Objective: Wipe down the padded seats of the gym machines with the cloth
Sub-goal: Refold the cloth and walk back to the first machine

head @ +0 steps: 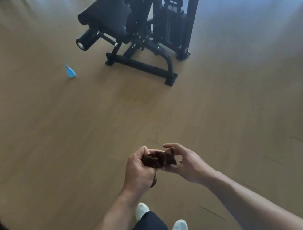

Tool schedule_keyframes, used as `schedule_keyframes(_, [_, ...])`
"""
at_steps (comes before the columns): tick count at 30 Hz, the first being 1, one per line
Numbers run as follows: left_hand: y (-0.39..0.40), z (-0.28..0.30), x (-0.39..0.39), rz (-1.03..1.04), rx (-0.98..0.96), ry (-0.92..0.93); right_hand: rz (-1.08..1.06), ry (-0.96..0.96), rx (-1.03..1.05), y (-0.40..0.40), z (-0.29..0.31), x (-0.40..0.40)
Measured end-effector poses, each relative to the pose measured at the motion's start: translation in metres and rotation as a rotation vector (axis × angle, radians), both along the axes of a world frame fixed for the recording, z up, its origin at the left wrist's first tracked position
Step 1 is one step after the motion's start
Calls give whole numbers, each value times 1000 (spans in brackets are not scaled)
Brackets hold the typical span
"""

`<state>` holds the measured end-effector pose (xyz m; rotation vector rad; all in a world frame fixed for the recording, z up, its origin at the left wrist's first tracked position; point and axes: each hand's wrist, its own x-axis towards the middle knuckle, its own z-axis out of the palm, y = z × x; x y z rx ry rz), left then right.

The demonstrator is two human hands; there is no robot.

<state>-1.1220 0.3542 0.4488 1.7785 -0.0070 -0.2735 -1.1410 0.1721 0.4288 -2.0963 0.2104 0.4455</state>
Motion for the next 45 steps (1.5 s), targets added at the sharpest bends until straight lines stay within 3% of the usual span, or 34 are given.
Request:
schedule_keyframes(4, [-36, -4, 90, -99, -41, 71, 174, -2, -125, -41, -9, 89])
schedule_keyframes(8, [-60, -7, 186, -202, -86, 98, 163, 25, -262, -89, -12, 180])
schedule_keyframes(11, [-75, -15, 255, -310, -77, 123, 41, 89, -182, -128, -14, 245])
schedule_keyframes(18, [-142, -11, 391, -668, 29, 156, -218, -1, 57, -175, -5, 396])
schedule_keyframes(21, [-175, -27, 449, -539, 77, 142, -163, 74, 148, -198, -15, 452])
schedule_keyframes(29, [-285, -44, 568, 198, 115, 243, 54, 280, 357, -280, -20, 584])
schedule_keyframes(35, [-353, -31, 646, 368, 142, 208, 212, 10, -83, -347, -13, 686])
schedule_keyframes(38, [-364, -39, 690, 428, 177, 209, 311, -33, -274, -366, -3, 741])
schedule_keyframes(43, [-375, -66, 757, 552, 161, 327, 379, -72, -407, -375, -1, 815])
schedule_keyframes(45, [-380, -78, 778, 449, 116, 394, 331, -35, -415, -376, -4, 842])
